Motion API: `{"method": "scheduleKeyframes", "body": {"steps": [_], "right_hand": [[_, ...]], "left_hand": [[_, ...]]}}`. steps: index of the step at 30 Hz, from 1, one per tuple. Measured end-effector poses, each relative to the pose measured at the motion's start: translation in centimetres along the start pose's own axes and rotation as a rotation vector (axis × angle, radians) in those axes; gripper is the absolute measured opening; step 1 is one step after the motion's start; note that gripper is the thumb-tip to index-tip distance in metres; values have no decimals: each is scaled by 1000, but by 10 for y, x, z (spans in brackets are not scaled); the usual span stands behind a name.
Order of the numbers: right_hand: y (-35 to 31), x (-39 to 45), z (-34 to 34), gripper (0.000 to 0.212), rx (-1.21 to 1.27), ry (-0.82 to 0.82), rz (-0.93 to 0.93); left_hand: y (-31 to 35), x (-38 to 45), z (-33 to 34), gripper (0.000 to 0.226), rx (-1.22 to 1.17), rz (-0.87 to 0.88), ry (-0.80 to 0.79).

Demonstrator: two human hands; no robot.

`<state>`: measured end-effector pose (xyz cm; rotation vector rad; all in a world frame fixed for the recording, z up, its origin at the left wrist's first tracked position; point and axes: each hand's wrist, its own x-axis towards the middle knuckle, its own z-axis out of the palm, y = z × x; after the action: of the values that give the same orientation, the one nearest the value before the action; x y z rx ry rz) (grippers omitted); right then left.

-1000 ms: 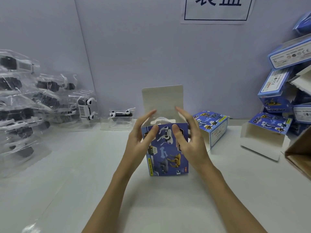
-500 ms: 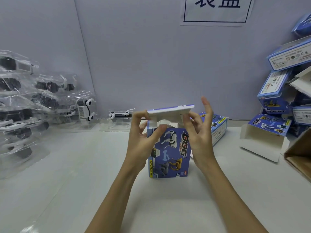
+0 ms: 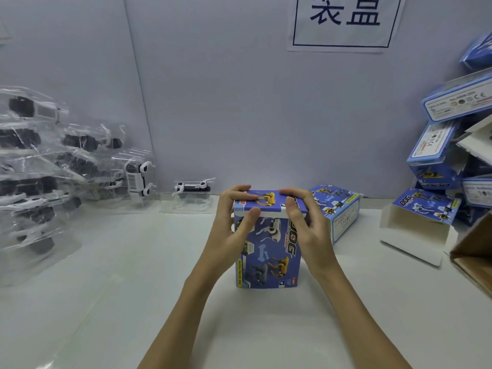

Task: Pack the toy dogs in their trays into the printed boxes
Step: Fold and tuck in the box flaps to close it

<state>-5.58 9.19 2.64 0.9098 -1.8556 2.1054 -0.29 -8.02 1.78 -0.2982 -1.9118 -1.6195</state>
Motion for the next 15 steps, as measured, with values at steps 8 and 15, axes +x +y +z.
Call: {"method": "scheduleKeyframes", "body": {"steps": [8,15], "right_hand": [[-3,-2,13,39,-95,289,-30],[9,-7,29,43,184,170,188]], "left_hand": [[0,-4,8,57,127,84,278],[-4,-8,5,123,793,315,178]]}}
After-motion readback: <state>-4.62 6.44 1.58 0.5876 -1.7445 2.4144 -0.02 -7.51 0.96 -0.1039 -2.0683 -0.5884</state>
